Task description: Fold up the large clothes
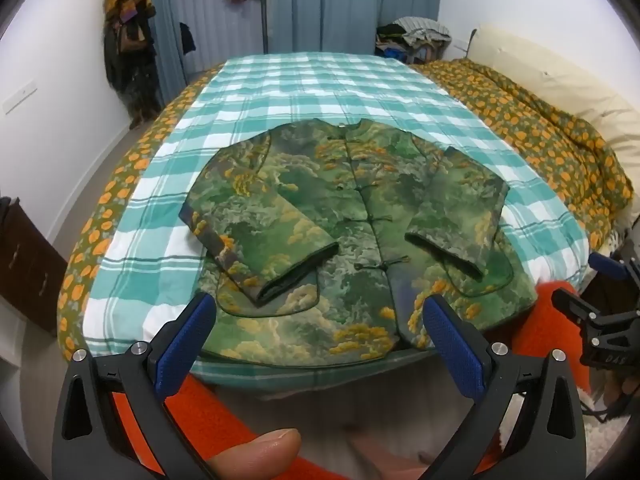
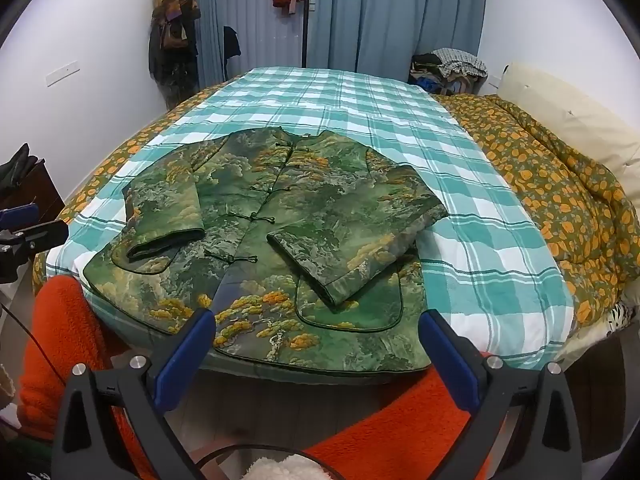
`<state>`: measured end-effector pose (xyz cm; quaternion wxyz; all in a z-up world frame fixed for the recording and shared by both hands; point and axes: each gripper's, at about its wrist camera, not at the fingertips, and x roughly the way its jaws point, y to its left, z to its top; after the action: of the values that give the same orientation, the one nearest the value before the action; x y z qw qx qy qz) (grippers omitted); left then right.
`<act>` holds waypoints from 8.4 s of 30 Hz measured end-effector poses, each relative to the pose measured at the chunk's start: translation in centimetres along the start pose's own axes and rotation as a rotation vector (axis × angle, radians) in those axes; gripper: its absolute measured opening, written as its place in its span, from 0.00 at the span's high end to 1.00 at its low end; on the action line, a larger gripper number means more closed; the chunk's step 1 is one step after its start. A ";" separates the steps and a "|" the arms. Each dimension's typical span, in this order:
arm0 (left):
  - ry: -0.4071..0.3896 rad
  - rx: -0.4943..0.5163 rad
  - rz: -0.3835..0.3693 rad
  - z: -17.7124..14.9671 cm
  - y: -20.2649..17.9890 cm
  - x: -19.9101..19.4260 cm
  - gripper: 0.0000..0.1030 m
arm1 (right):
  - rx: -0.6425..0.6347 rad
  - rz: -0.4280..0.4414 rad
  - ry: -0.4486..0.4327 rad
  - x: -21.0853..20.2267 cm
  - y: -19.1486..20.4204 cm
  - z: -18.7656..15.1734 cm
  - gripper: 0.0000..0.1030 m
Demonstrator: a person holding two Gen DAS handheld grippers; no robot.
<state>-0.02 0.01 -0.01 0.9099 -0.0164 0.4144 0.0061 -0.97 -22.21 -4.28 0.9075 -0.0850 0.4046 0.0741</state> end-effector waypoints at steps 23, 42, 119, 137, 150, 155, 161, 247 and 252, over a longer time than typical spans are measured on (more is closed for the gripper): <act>-0.006 0.012 0.010 -0.2 -0.3 0.1 0.00 | 0.000 0.004 0.005 0.2 0.1 -0.3 0.00; 0.025 -0.007 -0.009 -0.2 -0.3 0.2 0.00 | 0.000 0.004 0.006 0.2 0.1 -0.3 0.00; 0.020 -0.023 -0.025 -0.5 -0.2 0.5 0.00 | -0.017 0.007 0.021 0.8 0.6 -1.0 0.00; -0.021 -0.008 0.011 -1.4 -0.4 -0.5 0.00 | -0.319 -0.053 0.043 10.8 0.1 0.3 0.00; -0.029 -0.056 0.063 -3.0 1.7 -0.4 0.00 | -0.409 -0.024 0.103 22.9 1.6 2.4 0.07; -0.015 -0.046 0.076 -3.3 2.0 0.5 0.00 | -0.292 0.108 0.152 22.2 -0.1 2.5 0.62; 0.004 0.063 0.067 -3.7 0.3 1.3 0.00 | -0.183 0.094 0.003 15.6 -1.6 4.4 0.90; 0.356 -0.221 -0.075 -4.1 16.5 19.8 0.25 | 0.266 -0.020 0.276 14.4 -15.6 -5.0 0.40; 0.384 -0.193 -0.129 -4.7 14.9 20.2 0.40 | 0.255 0.110 0.357 16.7 -15.5 -6.2 0.40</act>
<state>9.33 14.68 -18.74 0.8070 -0.1310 0.5757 -0.0156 8.81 -37.54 -19.39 0.8194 0.0409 0.5690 0.0554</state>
